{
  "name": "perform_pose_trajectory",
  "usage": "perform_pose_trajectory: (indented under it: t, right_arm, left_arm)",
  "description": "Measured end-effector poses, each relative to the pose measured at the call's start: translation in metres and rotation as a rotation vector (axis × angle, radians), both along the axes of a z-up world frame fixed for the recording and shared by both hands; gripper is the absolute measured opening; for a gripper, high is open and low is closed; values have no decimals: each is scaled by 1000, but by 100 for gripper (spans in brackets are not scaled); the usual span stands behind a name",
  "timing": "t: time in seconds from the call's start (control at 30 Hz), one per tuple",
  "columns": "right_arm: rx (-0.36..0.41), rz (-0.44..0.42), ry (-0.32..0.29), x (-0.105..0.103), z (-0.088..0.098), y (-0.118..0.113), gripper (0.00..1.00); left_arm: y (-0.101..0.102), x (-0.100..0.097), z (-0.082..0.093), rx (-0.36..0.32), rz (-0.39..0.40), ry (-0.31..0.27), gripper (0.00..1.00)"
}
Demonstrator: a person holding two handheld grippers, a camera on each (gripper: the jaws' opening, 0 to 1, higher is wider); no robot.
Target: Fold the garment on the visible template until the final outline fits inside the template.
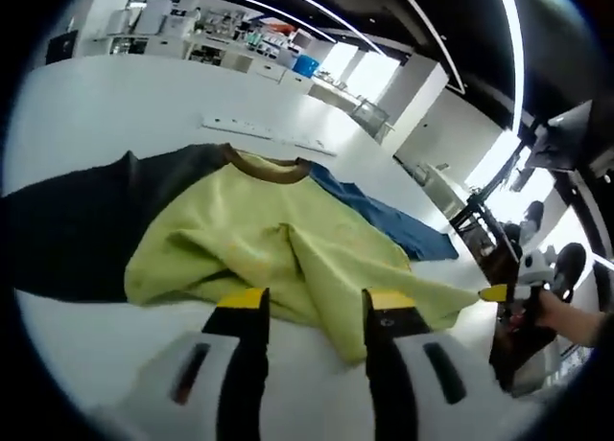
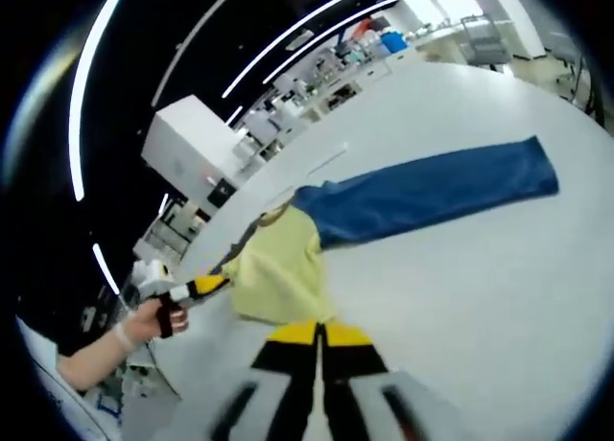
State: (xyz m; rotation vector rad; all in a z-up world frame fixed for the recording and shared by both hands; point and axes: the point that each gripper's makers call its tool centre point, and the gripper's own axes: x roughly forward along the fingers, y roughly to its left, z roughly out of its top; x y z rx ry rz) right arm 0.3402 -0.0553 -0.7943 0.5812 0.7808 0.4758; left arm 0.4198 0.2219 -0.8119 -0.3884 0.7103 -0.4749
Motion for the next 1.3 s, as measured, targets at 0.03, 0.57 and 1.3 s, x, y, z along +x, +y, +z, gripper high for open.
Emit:
perform_pose_trajectory:
  t: [0.03, 0.57, 1.3]
  right_arm:
    - [0, 0, 0, 0, 0, 0, 0]
    - [3, -7, 16, -3, -7, -1, 0]
    - [8, -14, 17, -4, -4, 1, 0]
  left_arm:
    - [3, 4, -5, 1, 13, 2, 31]
    - [8, 13, -17, -22, 88, 36, 18]
    - [-8, 6, -33, -110, 75, 95, 0]
